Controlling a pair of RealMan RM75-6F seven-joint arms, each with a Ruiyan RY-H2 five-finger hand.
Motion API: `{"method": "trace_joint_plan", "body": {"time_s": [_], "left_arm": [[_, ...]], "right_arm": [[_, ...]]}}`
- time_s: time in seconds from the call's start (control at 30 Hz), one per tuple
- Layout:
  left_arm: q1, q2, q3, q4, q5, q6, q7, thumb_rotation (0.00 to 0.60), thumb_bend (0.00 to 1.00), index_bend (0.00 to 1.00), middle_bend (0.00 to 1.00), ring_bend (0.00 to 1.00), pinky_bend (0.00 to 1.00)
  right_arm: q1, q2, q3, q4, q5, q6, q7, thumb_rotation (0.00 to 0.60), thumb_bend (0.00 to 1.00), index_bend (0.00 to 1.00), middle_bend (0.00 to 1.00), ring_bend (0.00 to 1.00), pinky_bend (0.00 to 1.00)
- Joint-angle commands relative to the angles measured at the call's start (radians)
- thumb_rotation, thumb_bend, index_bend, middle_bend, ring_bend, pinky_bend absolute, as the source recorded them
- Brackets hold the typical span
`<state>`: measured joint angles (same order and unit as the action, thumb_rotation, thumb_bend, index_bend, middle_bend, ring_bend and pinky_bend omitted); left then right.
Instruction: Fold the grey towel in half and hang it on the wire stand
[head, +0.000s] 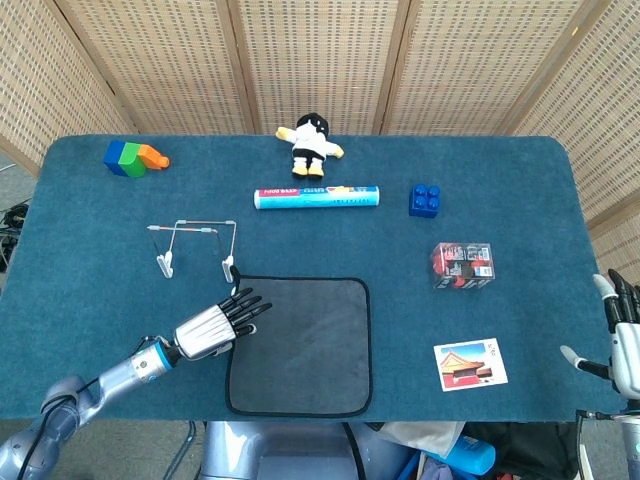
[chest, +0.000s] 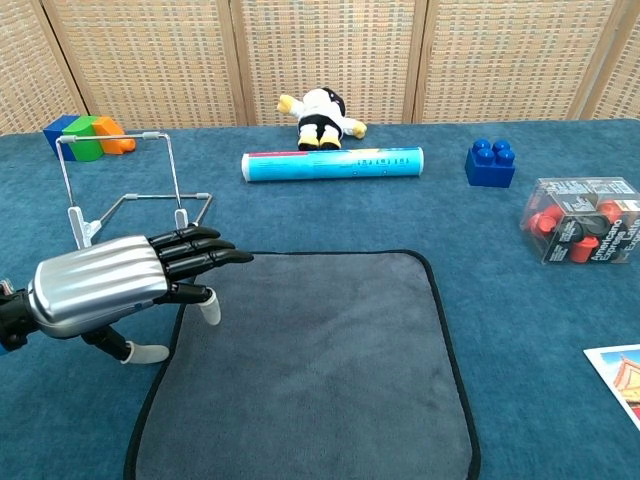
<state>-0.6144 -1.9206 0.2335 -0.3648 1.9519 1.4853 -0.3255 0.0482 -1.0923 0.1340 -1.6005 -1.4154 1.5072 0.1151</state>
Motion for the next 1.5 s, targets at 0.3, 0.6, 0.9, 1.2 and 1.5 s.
{"method": "trace_joint_plan", "body": {"time_s": [0.3,0.6,0.9,1.2,1.5], "left_arm": [[-0.002,0.000,0.020,0.009,-0.003,0.007,0.017,0.600,0.26,0.38,0.00,0.00,0.00],[0.006,0.008,0.039,0.032,-0.007,0.014,0.011,0.600,0.28,0.38,0.00,0.00,0.00],[0.004,0.002,0.045,0.045,-0.018,0.003,0.006,0.600,0.28,0.38,0.00,0.00,0.00],[0.003,-0.007,0.052,0.047,-0.024,0.001,0.013,0.600,0.37,0.39,0.00,0.00,0.00],[-0.002,-0.012,0.055,0.046,-0.029,0.001,0.024,0.600,0.43,0.39,0.00,0.00,0.00]], "right_arm": [[-0.002,0.004,0.000,0.000,0.000,-0.001,0.010,0.600,0.00,0.00,0.00,0.00,0.00],[0.000,0.004,-0.001,0.001,0.001,-0.005,0.009,0.600,0.00,0.00,0.00,0.00,0.00],[0.000,0.005,-0.002,-0.001,0.001,-0.008,0.010,0.600,0.00,0.00,0.00,0.00,0.00],[-0.001,0.007,-0.003,-0.001,0.000,-0.008,0.016,0.600,0.00,0.00,0.00,0.00,0.00],[-0.001,0.011,-0.004,-0.002,-0.002,-0.008,0.023,0.600,0.00,0.00,0.00,0.00,0.00]]}}
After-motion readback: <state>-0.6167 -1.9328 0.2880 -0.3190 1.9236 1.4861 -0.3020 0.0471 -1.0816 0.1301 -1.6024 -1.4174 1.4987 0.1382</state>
